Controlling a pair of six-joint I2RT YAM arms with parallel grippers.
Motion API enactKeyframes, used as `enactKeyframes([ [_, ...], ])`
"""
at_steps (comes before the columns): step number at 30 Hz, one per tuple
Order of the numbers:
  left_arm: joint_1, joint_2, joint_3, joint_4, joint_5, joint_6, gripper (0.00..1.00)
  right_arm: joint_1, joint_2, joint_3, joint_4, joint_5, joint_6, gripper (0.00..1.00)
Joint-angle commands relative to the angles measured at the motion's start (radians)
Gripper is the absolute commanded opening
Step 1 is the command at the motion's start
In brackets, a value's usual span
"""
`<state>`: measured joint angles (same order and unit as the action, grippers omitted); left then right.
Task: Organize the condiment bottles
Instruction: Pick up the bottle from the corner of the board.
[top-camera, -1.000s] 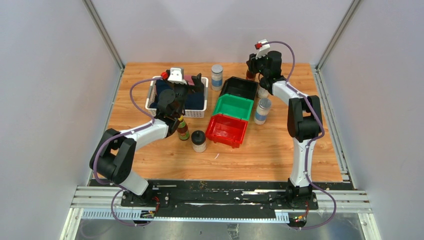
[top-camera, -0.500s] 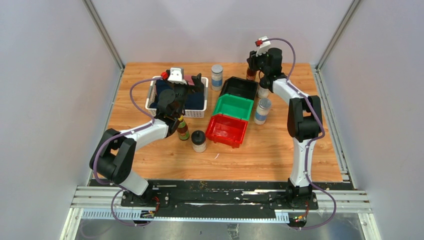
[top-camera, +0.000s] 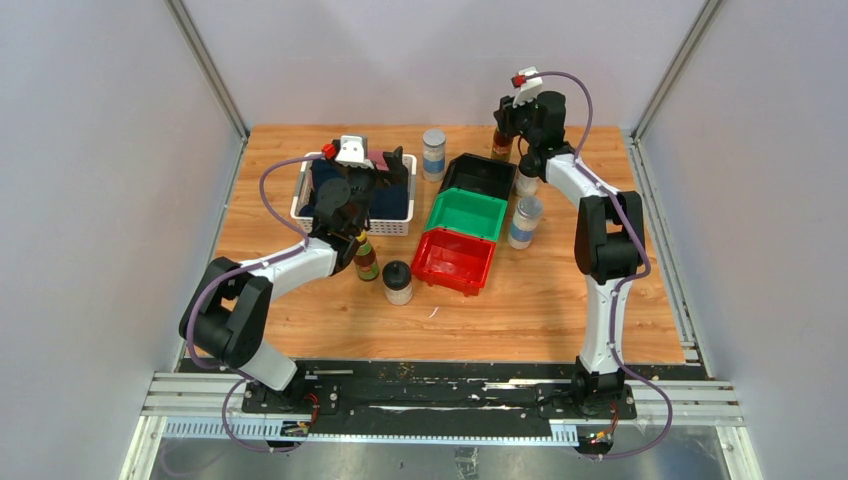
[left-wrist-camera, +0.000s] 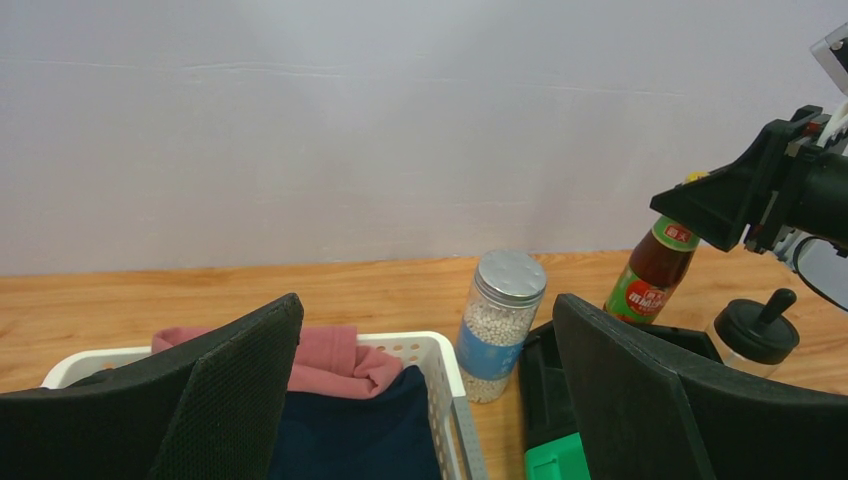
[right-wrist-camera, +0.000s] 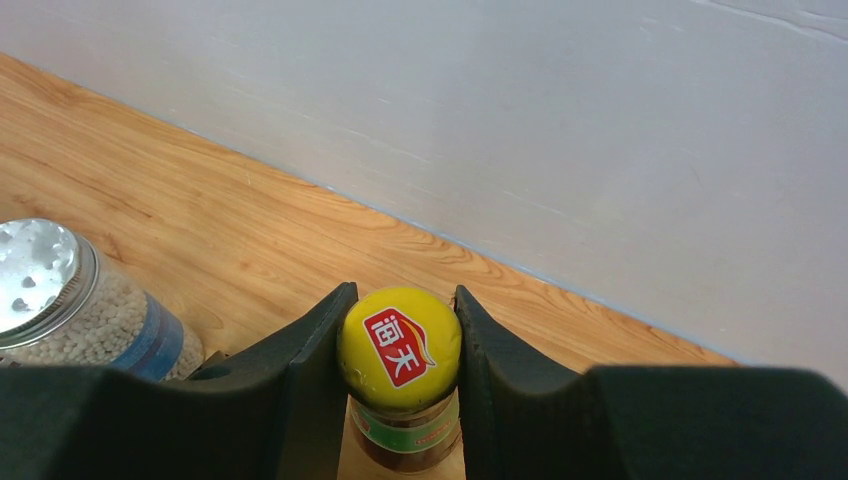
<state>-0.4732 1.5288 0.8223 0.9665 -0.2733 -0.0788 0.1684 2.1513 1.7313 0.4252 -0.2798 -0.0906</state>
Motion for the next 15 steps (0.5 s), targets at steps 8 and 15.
enactKeyframes([
  [8,0.005,-0.03,0.004,0.0,-0.01,-0.014,1.0,0.0,-0.135,0.053,0.098,-0.013,0.02,0.0],
  [15,0.005,-0.046,-0.01,-0.005,-0.01,-0.026,1.0,0.006,-0.186,0.024,0.111,-0.019,0.026,0.0],
])
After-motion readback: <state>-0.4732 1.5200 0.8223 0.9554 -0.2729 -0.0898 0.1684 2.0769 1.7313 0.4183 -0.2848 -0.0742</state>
